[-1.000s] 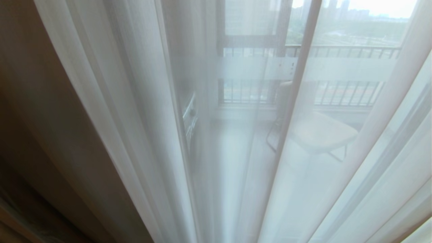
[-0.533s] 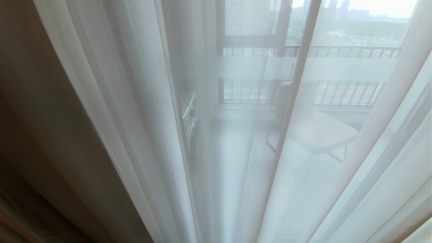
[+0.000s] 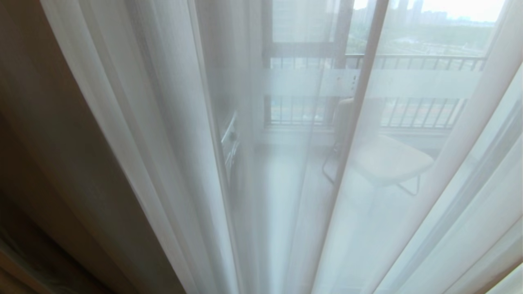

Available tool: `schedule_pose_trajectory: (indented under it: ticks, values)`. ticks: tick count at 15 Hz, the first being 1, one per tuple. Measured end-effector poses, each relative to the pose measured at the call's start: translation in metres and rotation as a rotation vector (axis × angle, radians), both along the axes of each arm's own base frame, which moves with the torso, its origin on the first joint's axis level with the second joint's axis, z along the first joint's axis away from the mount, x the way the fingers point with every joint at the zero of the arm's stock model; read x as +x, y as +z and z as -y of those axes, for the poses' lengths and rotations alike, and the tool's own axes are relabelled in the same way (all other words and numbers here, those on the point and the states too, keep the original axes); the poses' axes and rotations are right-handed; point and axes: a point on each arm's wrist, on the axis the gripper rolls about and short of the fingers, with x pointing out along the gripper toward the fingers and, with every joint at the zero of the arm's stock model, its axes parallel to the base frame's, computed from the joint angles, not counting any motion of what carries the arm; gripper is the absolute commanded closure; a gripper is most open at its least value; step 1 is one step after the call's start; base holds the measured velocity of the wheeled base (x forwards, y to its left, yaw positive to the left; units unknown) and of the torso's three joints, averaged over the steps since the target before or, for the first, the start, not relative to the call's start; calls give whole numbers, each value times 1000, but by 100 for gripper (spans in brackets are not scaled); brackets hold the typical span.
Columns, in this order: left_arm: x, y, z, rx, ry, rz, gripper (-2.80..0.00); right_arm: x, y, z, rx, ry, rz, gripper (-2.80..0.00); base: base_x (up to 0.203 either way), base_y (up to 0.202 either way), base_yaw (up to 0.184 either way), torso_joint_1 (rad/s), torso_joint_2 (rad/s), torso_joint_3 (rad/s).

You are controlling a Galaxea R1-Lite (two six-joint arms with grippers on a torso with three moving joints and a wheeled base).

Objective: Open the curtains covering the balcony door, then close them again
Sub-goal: Close the outer curtains on both sides

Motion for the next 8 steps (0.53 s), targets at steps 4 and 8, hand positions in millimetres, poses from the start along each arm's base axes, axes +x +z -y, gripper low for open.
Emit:
schedule_pose_trajectory:
  ticks: [4,8]
  values:
    - [15,-2,-18,27,-14,26,-280,0,0,0,-1,0,0,0,0,0,0,0,0,0]
    - [32,-3,-47,56,-55,43,-280,0,0,0,0,0,0,0,0,0,0,0,0,0]
